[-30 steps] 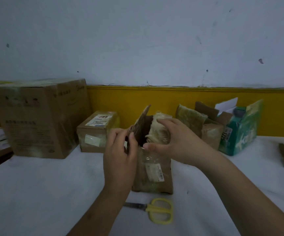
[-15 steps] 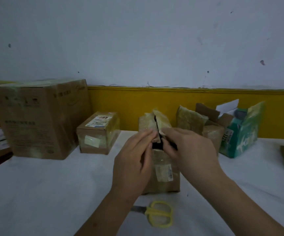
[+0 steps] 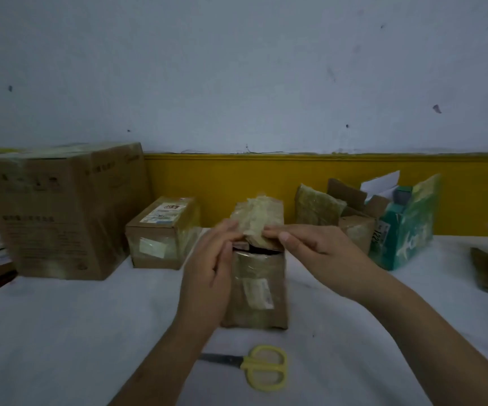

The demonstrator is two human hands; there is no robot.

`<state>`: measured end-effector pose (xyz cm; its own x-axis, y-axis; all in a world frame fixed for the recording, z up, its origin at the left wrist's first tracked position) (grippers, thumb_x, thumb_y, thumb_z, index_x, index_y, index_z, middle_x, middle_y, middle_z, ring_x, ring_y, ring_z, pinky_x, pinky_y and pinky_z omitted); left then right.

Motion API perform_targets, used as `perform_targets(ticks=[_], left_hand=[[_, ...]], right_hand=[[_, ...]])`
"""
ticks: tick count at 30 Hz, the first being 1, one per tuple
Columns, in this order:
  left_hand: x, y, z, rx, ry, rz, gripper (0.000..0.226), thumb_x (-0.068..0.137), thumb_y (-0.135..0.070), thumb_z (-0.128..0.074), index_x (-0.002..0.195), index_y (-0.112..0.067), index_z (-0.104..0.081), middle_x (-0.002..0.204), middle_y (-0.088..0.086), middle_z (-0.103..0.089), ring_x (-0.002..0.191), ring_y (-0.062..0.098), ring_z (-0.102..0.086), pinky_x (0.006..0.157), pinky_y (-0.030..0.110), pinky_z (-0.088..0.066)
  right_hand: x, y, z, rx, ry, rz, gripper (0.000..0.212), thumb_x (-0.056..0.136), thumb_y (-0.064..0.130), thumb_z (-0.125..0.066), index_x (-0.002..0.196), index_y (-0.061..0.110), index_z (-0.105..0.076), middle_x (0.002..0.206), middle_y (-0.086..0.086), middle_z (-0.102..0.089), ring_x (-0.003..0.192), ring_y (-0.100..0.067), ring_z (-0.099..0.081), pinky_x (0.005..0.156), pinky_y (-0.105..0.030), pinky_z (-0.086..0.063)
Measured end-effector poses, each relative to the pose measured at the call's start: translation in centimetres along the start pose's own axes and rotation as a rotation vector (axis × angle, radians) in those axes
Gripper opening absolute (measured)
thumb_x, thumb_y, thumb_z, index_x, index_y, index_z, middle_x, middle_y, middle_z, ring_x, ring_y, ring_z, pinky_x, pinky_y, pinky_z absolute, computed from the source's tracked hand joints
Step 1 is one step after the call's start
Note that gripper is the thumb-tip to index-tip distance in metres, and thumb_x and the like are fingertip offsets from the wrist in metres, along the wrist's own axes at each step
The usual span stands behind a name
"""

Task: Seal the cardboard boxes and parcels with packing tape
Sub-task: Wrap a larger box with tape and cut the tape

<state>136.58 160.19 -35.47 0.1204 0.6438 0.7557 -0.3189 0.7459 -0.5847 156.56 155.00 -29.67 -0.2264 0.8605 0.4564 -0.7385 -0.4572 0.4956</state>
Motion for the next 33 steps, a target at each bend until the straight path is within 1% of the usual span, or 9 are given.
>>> perform_targets(ticks=[4, 9, 13, 16, 18, 21, 26, 30, 33], left_hand=[[1.3, 1.1, 1.0, -0.031, -0.024, 0.082, 0.032, 0.106, -0.014, -0.038, 0.115, -0.029, -0.065, 0.13, -0.002, -0.054, 0.123, -0.001, -0.047, 0.099, 0.006, -0.033], [2.2, 2.0, 1.6, -0.05, 0.068, 0.145, 0.037, 0.107, -0.01, -0.037, 0.111, -0.038, -0.061, 0.125, -0.003, -0.061, 0.115, -0.003, -0.054, 0.098, 0.019, -0.044], [3.0, 0.0, 4.7, 0.097, 0.205, 0.18, 0.031, 0.105, -0.024, -0.044, 0.134, -0.031, -0.055, 0.141, -0.005, -0.051, 0.13, 0.013, -0.048, 0.107, 0.038, -0.042], [1.2, -2.4, 9.6, 0.135, 0.093, 0.28, 0.029, 0.102, -0.019, -0.052, 0.129, -0.026, -0.058, 0.13, -0.006, -0.056, 0.114, 0.002, -0.055, 0.098, 0.028, -0.047], [-1.9, -3.9, 12.9, 0.231, -0.014, 0.363, 0.023, 0.099, -0.018, -0.055, 0.119, -0.027, -0.061, 0.119, -0.007, -0.06, 0.101, -0.001, -0.057, 0.084, 0.021, -0.047], [-9.3, -5.6, 17.5, 0.332, -0.204, 0.567, 0.016, 0.098, -0.017, -0.056, 0.106, -0.028, -0.064, 0.101, -0.007, -0.062, 0.09, 0.003, -0.057, 0.067, 0.019, -0.041], [-21.1, -7.6, 21.8, 0.268, -0.549, 1.007, 0.013, 0.097, -0.02, -0.059, 0.088, -0.01, -0.056, 0.081, 0.006, -0.058, 0.078, 0.023, -0.057, 0.059, 0.03, -0.037], [-24.4, -6.6, 20.9, 0.186, -0.318, 1.226, 0.048, 0.094, -0.046, -0.061, 0.066, -0.009, -0.047, 0.066, 0.01, -0.053, 0.06, 0.019, -0.051, 0.057, 0.028, -0.038], [-25.5, -5.1, 19.7, -0.15, -0.183, 1.328, 0.086, 0.06, -0.078, -0.075, 0.114, -0.012, -0.062, 0.111, 0.004, -0.07, 0.1, 0.019, -0.068, 0.096, 0.039, -0.053]], right_hand=[[0.1, -1.1, -0.7, 0.324, 0.112, -0.028, 0.032, 0.102, 0.033, -0.045, 0.128, 0.032, -0.064, 0.136, 0.028, -0.054, 0.127, 0.014, -0.043, 0.098, -0.002, -0.034], [0.3, -1.2, -1.6, 0.396, 0.136, -0.015, 0.035, 0.105, 0.029, -0.042, 0.136, 0.029, -0.058, 0.142, 0.022, -0.051, 0.133, 0.008, -0.04, 0.103, -0.008, -0.034], [0.3, -0.4, -1.9, 0.153, -0.201, 0.03, 0.036, 0.106, 0.018, -0.038, 0.138, 0.025, -0.054, 0.145, 0.013, -0.047, 0.132, 0.005, -0.034, 0.105, -0.004, -0.021], [-0.2, 1.3, -1.5, 0.065, -0.543, 0.098, 0.034, 0.099, 0.006, -0.041, 0.121, 0.018, -0.065, 0.124, 0.008, -0.059, 0.121, -0.005, -0.049, 0.101, -0.013, -0.035], [-0.8, 3.4, -2.2, 0.057, -0.627, 0.162, 0.031, 0.094, 0.003, -0.043, 0.105, 0.016, -0.069, 0.107, 0.007, -0.065, 0.105, -0.007, -0.057, 0.088, -0.016, -0.043], [-2.1, 7.9, -6.1, 0.106, -0.356, 0.246, 0.029, 0.09, 0.01, -0.042, 0.097, 0.018, -0.069, 0.097, 0.008, -0.067, 0.092, -0.006, -0.059, 0.079, -0.021, -0.046], [-6.4, 13.7, -15.7, 0.127, 0.128, 0.428, 0.026, 0.094, 0.019, -0.047, 0.106, 0.019, -0.07, 0.102, 0.007, -0.066, 0.096, -0.011, -0.055, 0.085, -0.022, -0.042], [-7.6, 16.9, -20.7, 0.09, 0.279, 0.477, 0.029, 0.098, 0.02, -0.049, 0.123, 0.02, -0.064, 0.123, 0.005, -0.06, 0.11, -0.014, -0.05, 0.095, -0.023, -0.038], [-7.1, 17.9, -23.1, 0.132, 0.343, 0.389, 0.031, 0.098, 0.016, -0.049, 0.127, 0.017, -0.061, 0.129, 0.001, -0.057, 0.115, -0.016, -0.049, 0.099, -0.025, -0.038]])
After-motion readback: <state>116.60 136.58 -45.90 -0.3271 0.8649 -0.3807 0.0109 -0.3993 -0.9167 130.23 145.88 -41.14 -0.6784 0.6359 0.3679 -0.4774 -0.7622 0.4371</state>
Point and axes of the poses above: each hand's wrist, its own x-axis towards the middle knuckle, its own z-axis out of the back of the hand, y = z × x, the point moved 1 cm from there along x, towards the middle knuckle
